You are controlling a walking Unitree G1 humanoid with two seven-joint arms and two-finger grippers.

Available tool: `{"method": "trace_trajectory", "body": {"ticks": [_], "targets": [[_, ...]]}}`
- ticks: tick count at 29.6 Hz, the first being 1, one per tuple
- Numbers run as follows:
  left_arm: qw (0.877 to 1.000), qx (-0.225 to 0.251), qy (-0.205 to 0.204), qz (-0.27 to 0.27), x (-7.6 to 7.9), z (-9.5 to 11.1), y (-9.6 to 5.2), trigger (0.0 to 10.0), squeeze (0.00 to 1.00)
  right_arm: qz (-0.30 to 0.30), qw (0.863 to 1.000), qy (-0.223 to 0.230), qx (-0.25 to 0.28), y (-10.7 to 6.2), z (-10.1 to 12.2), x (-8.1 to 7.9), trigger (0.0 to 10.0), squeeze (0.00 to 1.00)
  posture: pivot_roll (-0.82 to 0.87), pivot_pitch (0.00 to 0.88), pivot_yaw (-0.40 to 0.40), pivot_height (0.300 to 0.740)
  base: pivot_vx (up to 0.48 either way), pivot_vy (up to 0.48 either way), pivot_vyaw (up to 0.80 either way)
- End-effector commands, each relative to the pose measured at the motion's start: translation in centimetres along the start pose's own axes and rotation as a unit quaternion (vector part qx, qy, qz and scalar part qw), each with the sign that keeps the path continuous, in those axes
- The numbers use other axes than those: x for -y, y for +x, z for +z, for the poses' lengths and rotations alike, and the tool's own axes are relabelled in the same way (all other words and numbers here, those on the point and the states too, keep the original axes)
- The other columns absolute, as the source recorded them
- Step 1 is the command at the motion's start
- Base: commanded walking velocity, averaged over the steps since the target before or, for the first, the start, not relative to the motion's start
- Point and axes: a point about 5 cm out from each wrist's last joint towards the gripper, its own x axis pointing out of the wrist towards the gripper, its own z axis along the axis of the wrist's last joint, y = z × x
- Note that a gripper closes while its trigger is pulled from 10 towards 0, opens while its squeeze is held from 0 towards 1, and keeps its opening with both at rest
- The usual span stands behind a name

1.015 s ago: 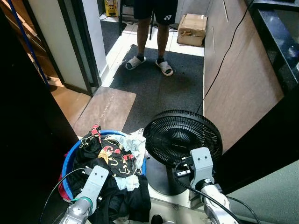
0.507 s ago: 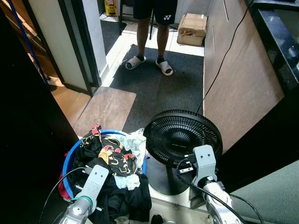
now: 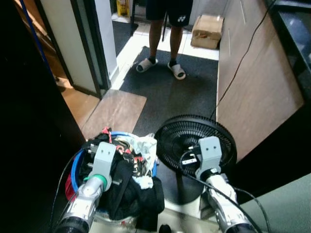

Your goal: Clothes washing

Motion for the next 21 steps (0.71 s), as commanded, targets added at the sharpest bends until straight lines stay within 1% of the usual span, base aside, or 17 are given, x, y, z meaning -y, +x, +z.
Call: {"method": "trace_trajectory", "body": {"ticks": [1,2,3,4,5,6,7,8,9,10,12,13,16,17,18,19,21], "targets": [[0.995,0.094,-0.031,-0.018,1.0,5.8,0.7,10.0,0.00,0.009,1.000,0.009,0.013,0.1,0.5,-0.8,10.0,0.00,0.12,0.049,0.060,0.740,0.000,0.000,0.00],[0.995,0.094,-0.031,-0.018,1.0,5.8,0.7,10.0,0.00,0.009,1.000,0.009,0.013,0.1,0.5,-0.8,10.0,0.00,0.12,0.049,0.060,0.740,0.000,0.000,0.00],[0.988,0.143,-0.053,-0.028,1.5,9.6,0.8,10.0,0.00,0.016,0.999,0.013,0.028,0.5,1.3,-1.4,10.0,0.00,0.12,0.042,0.062,0.740,0.000,0.000,0.00],[0.988,0.143,-0.053,-0.028,1.5,9.6,0.8,10.0,0.00,0.016,0.999,0.013,0.028,0.5,1.3,-1.4,10.0,0.00,0.12,0.042,0.062,0.740,0.000,0.000,0.00],[0.980,0.183,-0.070,-0.039,2.0,12.7,0.7,10.0,0.00,0.021,0.999,0.015,0.038,0.7,1.8,-1.8,10.0,0.00,0.11,0.038,0.063,0.740,0.000,0.000,0.00],[0.972,0.216,-0.079,-0.047,2.3,15.1,0.4,10.0,0.00,0.022,0.999,0.016,0.043,0.8,2.0,-1.9,10.0,0.00,0.11,0.032,0.063,0.740,0.000,0.000,0.00],[0.968,0.233,-0.082,-0.052,2.5,16.4,0.3,10.0,0.00,0.023,0.999,0.017,0.045,0.8,2.1,-1.9,10.0,0.00,0.11,0.026,0.062,0.740,0.000,0.000,0.00],[0.968,0.233,-0.082,-0.052,2.5,16.4,0.3,10.0,0.00,0.023,0.999,0.017,0.045,0.8,2.1,-1.9,10.0,0.00,0.11,0.026,0.062,0.740,0.000,0.000,0.00],[0.966,0.241,-0.083,-0.054,2.5,16.9,0.2,10.0,0.00,0.023,0.999,0.017,0.046,0.9,2.2,-1.9,10.0,0.00,0.11,0.026,0.062,0.740,0.000,0.000,0.00],[0.960,0.262,-0.080,-0.055,2.6,18.3,0.0,10.0,0.00,0.023,0.998,0.017,0.049,0.9,2.3,-1.9,10.0,0.00,0.11,0.023,0.061,0.740,0.000,0.000,0.00],[0.960,0.262,-0.080,-0.055,2.6,18.3,0.0,10.0,0.00,0.023,0.998,0.017,0.049,0.9,2.3,-1.9,10.0,0.00,0.11,0.023,0.061,0.740,0.000,0.000,0.00],[0.955,0.280,-0.080,-0.057,2.5,19.8,-0.4,10.0,0.00,0.023,0.998,0.018,0.051,1.0,2.4,-2.0,10.0,0.00,0.11,0.019,0.060,0.740,0.000,0.000,0.00],[0.955,0.280,-0.080,-0.057,2.5,19.8,-0.4,10.0,0.00,0.023,0.998,0.018,0.051,1.0,2.4,-2.0,10.0,0.00,0.11,0.019,0.060,0.740,0.000,0.000,0.00],[0.950,0.295,-0.082,-0.058,2.4,21.3,-0.8,10.0,0.00,0.023,0.998,0.019,0.053,1.0,2.6,-2.0,10.0,0.00,0.11,0.016,0.059,0.740,0.000,0.000,0.00],[0.950,0.295,-0.082,-0.058,2.4,21.3,-0.8,10.0,0.00,0.023,0.998,0.019,0.053,1.0,2.6,-2.0,10.0,0.00,0.11,0.016,0.059,0.740,0.000,0.000,0.00],[0.940,0.326,-0.081,-0.057,2.2,24.0,-1.4,10.0,0.00,0.023,0.998,0.019,0.059,1.1,2.9,-2.0,10.0,0.00,0.11,0.010,0.055,0.740,0.000,0.000,0.00],[0.940,0.326,-0.081,-0.057,2.2,24.0,-1.4,10.0,0.00,0.023,0.998,0.019,0.059,1.1,2.9,-2.0,10.0,0.00,0.11,0.010,0.055,0.740,0.000,0.000,0.00]]}}
